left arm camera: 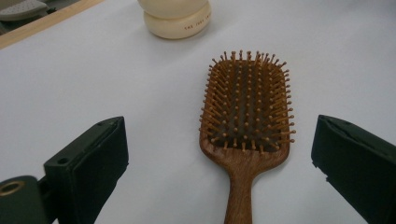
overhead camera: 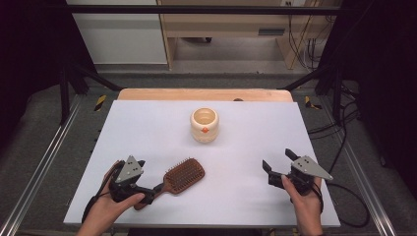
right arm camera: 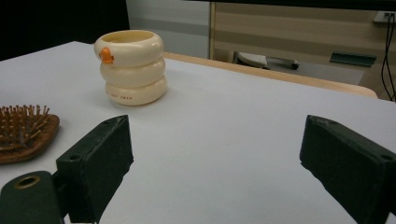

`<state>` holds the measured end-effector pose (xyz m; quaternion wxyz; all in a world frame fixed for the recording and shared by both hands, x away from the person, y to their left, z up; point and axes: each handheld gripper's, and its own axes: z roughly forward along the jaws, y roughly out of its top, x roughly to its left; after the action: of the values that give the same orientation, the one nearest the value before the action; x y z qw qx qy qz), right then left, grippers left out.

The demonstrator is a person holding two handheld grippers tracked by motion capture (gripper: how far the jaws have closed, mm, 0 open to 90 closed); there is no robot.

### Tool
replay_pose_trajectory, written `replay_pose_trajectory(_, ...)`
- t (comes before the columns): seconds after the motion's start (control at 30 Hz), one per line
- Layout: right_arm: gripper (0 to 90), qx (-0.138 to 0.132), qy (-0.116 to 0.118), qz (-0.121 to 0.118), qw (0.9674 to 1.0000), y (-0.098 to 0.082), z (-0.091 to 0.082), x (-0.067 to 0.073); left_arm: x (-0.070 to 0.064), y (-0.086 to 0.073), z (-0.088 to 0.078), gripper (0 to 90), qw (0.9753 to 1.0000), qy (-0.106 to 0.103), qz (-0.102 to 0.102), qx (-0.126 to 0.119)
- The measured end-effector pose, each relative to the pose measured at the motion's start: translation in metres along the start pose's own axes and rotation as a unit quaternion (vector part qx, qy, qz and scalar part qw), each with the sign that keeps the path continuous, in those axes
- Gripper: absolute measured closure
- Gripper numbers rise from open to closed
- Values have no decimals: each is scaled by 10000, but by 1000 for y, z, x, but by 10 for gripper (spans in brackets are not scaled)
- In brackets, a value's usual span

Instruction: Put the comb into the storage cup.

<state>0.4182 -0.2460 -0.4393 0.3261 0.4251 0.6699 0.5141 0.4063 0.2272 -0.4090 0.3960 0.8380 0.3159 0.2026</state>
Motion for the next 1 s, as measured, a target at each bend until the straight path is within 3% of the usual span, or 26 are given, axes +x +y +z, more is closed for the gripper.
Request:
replay_pose_trajectory(0.27,92,76,32,19,10000,-2,3,0,0,-4,1,42,9998,-163,-18,71)
replay_pose_trajectory(0.4,91,68,15,54,10000,-2,2,-1,3,-6,-1,41,9998,-132,-124,37)
replay_pose_trajectory(0.73,90,120,30,46,9999,-3,4,0,2,-7,-2,41,9994,-237,-99,231)
replay_pose_trajectory(1.0,85,156,40,72,9998,-4,5,-1,3,-8,7,44,9976,-271,-60,631)
